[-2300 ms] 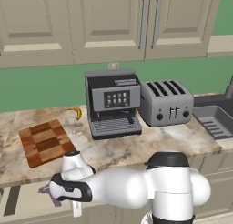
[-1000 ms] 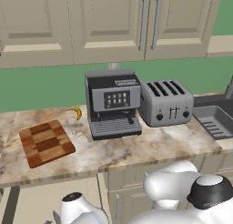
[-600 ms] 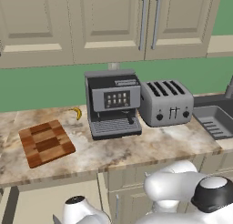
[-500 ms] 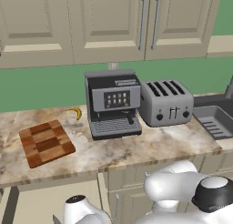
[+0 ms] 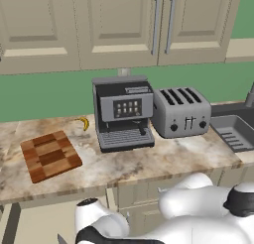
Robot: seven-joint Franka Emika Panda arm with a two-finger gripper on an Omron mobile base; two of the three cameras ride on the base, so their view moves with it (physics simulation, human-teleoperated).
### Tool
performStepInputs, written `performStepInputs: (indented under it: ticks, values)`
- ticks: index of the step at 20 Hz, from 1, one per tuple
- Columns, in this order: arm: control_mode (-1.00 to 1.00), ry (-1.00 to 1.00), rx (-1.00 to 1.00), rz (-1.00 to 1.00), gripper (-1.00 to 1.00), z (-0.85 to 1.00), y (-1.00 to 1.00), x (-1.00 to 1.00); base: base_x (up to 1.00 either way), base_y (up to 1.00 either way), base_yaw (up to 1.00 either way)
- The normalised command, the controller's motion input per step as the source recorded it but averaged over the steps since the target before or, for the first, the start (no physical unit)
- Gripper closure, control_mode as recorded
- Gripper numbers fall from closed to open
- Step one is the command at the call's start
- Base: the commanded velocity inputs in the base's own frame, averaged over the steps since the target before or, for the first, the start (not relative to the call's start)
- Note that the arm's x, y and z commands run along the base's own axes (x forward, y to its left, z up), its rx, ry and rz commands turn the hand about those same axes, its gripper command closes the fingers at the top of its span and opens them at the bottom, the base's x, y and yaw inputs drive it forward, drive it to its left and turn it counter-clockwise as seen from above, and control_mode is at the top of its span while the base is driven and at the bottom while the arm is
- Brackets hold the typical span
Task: Open the drawer on the left and place the cutting tools on the cutting board.
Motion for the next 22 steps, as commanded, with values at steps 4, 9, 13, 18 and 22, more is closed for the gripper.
performStepInputs:
  ticks: [4, 9, 13, 18, 22]
  values:
    - [-1.00, 0.00, 0.00, 0.00, -1.00, 0.41, -0.21, 0.00, 0.00, 0.00, 0.00]
    - [-1.00, 0.00, 0.00, 0.00, -1.00, 0.31, -0.19, 0.06, 0.00, 0.00, 0.00]
    - [-1.00, 0.00, 0.00, 0.00, -1.00, 0.02, -0.13, 0.26, 0.00, 0.00, 0.00]
    - [-1.00, 0.00, -0.03, 0.00, -1.00, 0.00, -0.01, 0.12, 0.00, 0.00, 0.00]
    - [-1.00, 0.00, -0.07, -0.03, -1.00, 0.00, 0.00, 0.06, 0.00, 0.00, 0.00]
